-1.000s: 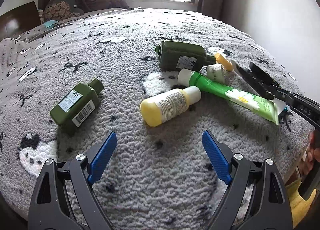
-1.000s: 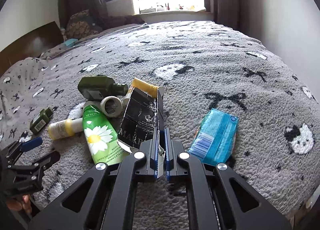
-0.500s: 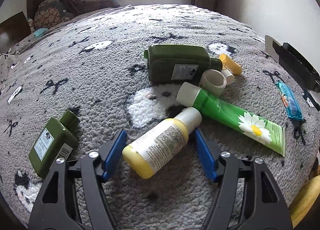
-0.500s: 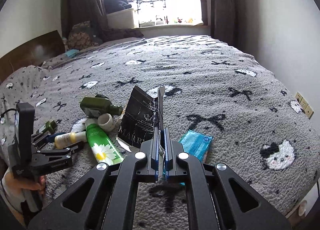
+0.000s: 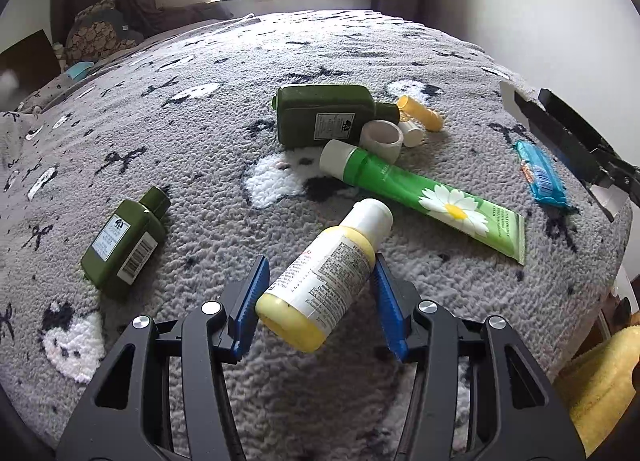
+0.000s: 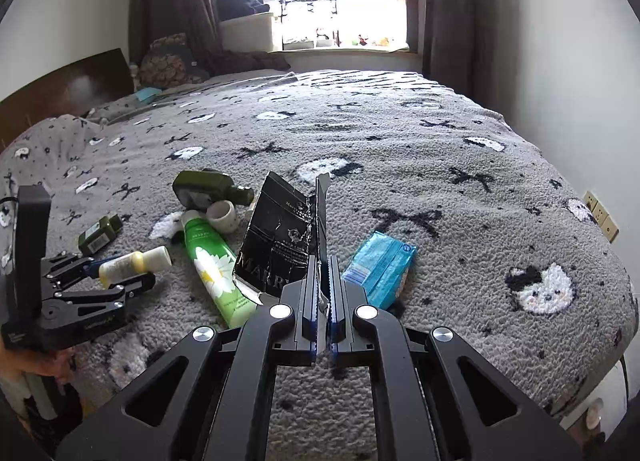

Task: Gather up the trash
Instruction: 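Carry the sachet and bottle down past the bed edge toward the bin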

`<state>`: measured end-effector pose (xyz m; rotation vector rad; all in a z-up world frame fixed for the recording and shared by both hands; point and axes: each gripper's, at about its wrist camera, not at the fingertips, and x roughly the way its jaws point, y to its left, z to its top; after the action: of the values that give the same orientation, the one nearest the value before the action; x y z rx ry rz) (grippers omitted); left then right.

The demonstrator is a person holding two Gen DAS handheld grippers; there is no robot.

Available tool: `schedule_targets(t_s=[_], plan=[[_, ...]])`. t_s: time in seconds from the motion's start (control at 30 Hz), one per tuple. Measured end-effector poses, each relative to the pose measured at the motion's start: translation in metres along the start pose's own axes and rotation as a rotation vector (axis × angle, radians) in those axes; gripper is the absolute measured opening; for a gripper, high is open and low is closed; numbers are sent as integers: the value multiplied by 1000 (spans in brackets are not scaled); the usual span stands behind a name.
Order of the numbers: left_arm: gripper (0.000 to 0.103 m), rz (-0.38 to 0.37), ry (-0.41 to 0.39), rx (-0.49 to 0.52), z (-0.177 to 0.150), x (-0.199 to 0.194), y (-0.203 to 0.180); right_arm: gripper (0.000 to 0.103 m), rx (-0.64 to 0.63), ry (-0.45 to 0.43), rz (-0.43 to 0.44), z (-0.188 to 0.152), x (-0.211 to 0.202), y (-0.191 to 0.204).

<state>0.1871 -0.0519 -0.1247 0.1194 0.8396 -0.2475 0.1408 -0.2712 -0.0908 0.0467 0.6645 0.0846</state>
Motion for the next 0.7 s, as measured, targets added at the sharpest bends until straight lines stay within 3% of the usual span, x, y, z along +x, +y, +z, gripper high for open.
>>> schedule_targets(t_s=[0.23,0.7], plan=[[49,-1,-91,3,-14,-59,-14,5,-17,-31,-3,-14,-34,7],[49,0,-233,5,-66,-156,-32,5,-114,-106,81,-49,-108,27]])
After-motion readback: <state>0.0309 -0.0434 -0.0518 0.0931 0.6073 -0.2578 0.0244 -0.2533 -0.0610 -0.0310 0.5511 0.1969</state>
